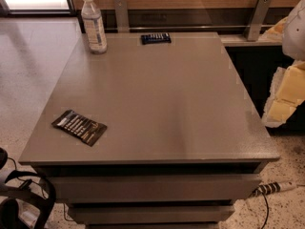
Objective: Move rxbar chocolate near blue plastic bottle
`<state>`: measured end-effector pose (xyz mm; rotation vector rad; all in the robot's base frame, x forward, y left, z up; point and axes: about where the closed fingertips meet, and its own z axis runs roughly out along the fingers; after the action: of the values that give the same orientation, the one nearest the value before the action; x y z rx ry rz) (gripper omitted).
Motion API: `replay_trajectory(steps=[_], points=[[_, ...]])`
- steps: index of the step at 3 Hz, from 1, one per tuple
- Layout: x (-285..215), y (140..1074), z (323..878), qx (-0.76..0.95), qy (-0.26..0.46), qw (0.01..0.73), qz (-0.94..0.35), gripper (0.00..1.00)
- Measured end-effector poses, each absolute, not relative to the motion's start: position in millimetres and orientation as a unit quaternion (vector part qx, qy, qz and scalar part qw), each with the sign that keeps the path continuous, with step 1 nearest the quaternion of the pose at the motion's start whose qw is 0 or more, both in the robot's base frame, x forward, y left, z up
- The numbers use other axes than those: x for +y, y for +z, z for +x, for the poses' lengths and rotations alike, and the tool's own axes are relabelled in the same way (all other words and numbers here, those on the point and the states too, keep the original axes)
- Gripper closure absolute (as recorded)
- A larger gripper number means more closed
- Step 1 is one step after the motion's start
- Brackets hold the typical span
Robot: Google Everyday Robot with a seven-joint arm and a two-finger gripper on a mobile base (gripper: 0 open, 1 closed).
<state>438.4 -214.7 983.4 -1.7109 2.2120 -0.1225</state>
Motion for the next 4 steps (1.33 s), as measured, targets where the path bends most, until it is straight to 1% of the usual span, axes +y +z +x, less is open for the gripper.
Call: replay_trajectory(steps=[1,2,4], points=[[-214.7,983.4,438.4,0.779,-0.043,0.170,-0.602,0.00],[-202.3,977.9,434.5,0.782,-0.019,0.190,-0.594,0.00],[-133.3,924.3,414.8,0.781,0.106,0.295,-0.540,0.00]])
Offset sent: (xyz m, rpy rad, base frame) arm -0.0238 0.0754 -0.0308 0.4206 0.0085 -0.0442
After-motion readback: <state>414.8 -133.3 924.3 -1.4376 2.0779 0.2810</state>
